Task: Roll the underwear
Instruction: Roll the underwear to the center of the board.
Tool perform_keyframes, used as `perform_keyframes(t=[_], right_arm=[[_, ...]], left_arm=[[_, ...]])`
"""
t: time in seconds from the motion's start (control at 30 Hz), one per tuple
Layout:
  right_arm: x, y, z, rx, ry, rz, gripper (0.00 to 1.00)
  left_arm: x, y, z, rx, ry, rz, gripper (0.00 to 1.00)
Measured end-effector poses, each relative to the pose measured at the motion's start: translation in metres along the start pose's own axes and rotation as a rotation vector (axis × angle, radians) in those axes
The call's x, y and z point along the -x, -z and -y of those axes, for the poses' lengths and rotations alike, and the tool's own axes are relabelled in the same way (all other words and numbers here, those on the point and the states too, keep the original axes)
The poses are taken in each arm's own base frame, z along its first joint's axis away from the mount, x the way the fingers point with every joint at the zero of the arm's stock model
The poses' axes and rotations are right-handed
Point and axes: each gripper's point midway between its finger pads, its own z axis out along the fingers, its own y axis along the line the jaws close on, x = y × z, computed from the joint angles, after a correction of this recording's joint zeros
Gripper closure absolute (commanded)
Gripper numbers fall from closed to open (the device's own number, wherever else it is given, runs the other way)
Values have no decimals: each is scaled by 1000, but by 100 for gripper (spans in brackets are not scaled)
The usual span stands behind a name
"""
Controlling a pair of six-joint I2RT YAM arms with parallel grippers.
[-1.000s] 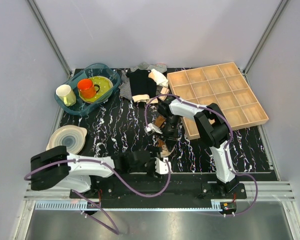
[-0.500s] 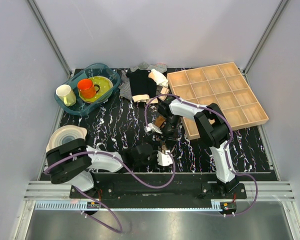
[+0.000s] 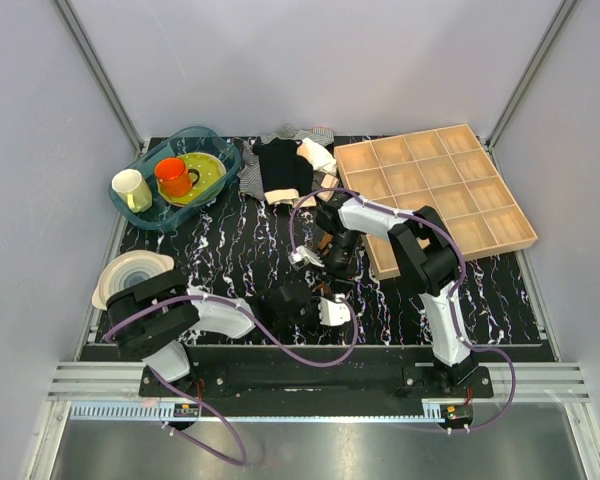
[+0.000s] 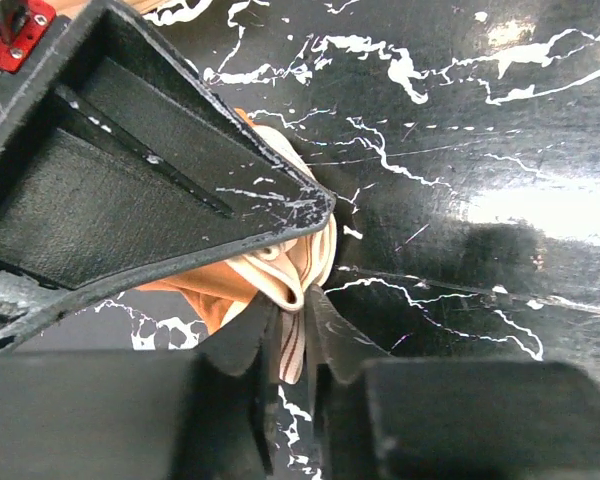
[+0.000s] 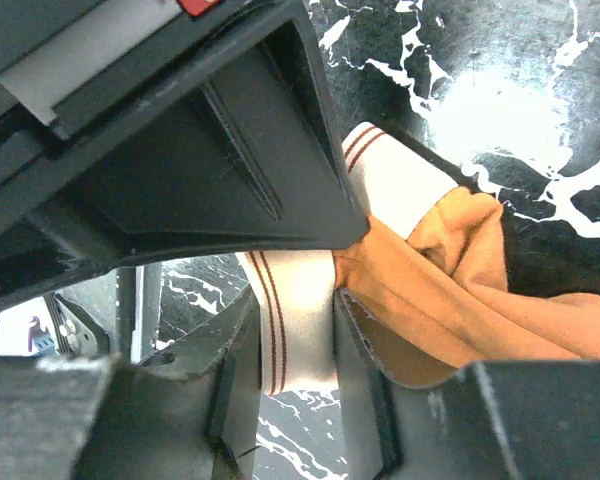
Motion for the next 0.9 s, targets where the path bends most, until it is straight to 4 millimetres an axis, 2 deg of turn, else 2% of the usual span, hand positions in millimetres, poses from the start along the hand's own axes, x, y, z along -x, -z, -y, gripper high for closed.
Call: perform_keyframes(t=[0.07,0.17,0.3,0.5,0.6,0.73,0.9], right_arm=[[0,0,-1,2,-10,5,51],[1,3,-3,7,-33,29,42],[3,23,-3,-41,-51,78,38],[3,71,-4,-174,-57,170,37],[1,89,-8,-243,-50,205,37],[-6,102,-22,-341,-31,248,36],[-14,104,-41,-444,27,280,33]], left_arm=[[-1,0,0,-8,18,-2,99],[-3,0,0,-29,55,-10,100],[-3,-1,-2,-53,119,-16,100],[-4,0,-5,-107,257,-19,100],[-6,2,-8,-139,348,-23,100],[-7,9,-15,-204,525,-29,100],[-6,16,-21,-326,783,-18,100]])
